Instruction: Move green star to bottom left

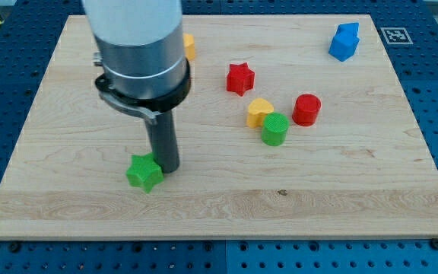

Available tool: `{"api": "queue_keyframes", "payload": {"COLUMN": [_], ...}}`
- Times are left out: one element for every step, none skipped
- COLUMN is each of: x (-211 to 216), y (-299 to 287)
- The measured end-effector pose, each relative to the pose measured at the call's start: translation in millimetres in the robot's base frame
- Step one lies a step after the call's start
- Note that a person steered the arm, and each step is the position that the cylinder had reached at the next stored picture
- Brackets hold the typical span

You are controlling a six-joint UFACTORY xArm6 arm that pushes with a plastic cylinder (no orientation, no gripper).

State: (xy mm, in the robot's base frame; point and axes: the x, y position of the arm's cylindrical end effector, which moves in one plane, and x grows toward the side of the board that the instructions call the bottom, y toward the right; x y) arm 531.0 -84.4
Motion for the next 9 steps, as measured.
{"api": "queue_keyframes", "payload": {"x": [3,11,19,24,24,30,40,43,43], "y": [-20,-40,-61,-71,-69,-34,-32,-34,-45]}}
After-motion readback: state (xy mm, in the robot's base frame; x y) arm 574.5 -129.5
